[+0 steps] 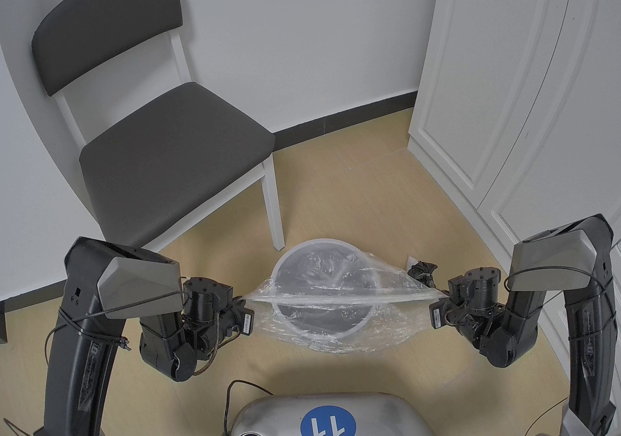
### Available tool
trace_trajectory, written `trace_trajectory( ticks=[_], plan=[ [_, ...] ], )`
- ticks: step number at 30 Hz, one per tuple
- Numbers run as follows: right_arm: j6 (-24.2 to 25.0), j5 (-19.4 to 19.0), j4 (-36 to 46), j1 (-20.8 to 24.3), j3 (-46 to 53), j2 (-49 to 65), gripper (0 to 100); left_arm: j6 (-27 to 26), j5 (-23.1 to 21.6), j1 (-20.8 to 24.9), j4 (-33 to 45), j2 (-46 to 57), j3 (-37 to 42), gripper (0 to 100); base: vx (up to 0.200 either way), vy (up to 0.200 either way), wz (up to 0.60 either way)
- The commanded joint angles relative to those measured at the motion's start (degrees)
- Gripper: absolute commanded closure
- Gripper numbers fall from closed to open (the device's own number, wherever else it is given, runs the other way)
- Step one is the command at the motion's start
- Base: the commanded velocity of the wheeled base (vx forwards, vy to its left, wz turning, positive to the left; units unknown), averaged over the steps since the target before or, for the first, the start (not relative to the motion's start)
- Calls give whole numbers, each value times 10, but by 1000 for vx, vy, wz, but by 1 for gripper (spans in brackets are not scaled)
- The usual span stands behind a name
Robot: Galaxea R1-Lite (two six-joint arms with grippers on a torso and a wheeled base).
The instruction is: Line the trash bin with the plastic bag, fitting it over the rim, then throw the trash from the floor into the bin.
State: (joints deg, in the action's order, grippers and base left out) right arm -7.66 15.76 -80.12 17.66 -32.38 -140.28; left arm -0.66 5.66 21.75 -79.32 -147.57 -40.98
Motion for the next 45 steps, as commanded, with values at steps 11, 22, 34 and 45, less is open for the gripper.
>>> trace_trajectory(
  ticks=[11, 22, 34, 45],
  plan=[
    [16, 6, -87, 9, -42, -29, 100, 36, 31, -15, -51, -19, -61, 100, 0, 0, 0],
    [12, 8, -87, 9, -35, -24, 100, 34, 25, -25, -84, -22, -49, 100, 0, 0, 0],
    [9, 7, -72, 9, 37, 96, 100, 36, 1, 1, 1, 134, 35, 100, 0, 0, 0],
    [4, 4, -31, 3, 67, 134, 100, 37, 5, 1, 174, 246, 53, 100, 0, 0, 0]
  ],
)
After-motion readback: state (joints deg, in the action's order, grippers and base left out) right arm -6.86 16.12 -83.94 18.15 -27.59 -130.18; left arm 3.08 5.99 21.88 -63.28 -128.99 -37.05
